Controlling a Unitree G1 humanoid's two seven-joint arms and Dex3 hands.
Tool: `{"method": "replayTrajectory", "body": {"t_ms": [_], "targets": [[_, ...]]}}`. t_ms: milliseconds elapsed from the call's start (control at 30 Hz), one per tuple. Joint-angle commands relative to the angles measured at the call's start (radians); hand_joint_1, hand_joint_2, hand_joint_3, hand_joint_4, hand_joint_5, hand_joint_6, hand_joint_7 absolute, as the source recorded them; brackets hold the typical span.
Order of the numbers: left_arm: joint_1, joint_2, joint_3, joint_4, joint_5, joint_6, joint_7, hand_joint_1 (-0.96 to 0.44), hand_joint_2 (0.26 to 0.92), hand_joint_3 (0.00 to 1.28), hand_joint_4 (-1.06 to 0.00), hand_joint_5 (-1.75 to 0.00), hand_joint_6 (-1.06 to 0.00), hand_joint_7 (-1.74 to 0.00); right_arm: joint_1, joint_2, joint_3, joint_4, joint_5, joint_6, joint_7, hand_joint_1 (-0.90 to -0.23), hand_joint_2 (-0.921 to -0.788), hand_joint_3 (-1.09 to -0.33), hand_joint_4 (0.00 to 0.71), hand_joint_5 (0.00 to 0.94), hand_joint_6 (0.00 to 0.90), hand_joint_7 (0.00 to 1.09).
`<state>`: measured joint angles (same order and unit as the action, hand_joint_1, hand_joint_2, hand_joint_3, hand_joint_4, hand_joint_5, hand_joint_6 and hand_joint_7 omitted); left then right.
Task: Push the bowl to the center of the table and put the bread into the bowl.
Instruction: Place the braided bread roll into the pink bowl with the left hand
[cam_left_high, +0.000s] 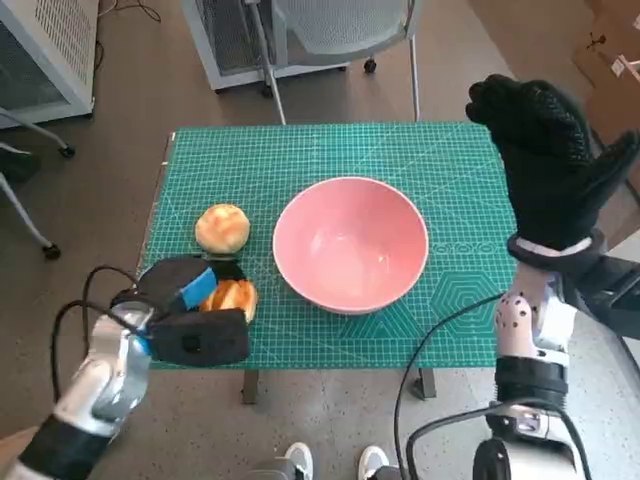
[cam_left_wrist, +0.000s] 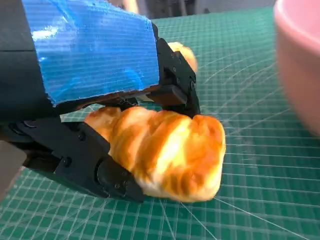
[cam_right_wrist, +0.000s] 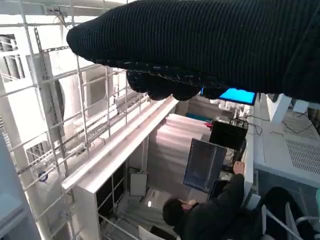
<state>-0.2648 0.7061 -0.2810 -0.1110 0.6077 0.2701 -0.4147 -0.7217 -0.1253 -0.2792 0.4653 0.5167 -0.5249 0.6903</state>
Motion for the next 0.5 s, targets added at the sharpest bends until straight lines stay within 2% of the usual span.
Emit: {"method": "replayTrajectory", "body": {"t_ms": [33, 300, 500], "targets": [[0.007, 0.02, 0.092, -0.143, -0.037, -0.002, -0.033, 0.0, 0.92, 0.04, -0.71, -1.14, -0.67, -1.14, 0.026, 0.001, -0.002, -0.004, 0.014, 0.019, 0.003, -0.642, -0.921, -0.755, 0.293, 0.0, 0.377, 0.0], [-0.03, 0.008, 0.189, -0.275, -0.071, -0.013, -0.055, 0.0, 0.915, 0.02, -0.78, -1.07, -0.67, -1.13, 0.023, 0.0, -0.002, 0.006, 0.019, 0.02, 0.011, -0.645, -0.921, -0.755, 0.292, 0.0, 0.377, 0.0], [-0.116, -0.015, 0.212, -0.324, -0.087, -0.027, -0.052, 0.0, 0.908, 0.01, -0.81, -1.0, -0.69, -1.13, 0.017, -0.003, -0.006, 0.019, 0.024, 0.021, 0.018, -0.649, -0.921, -0.753, 0.292, 0.0, 0.377, 0.0]]}}
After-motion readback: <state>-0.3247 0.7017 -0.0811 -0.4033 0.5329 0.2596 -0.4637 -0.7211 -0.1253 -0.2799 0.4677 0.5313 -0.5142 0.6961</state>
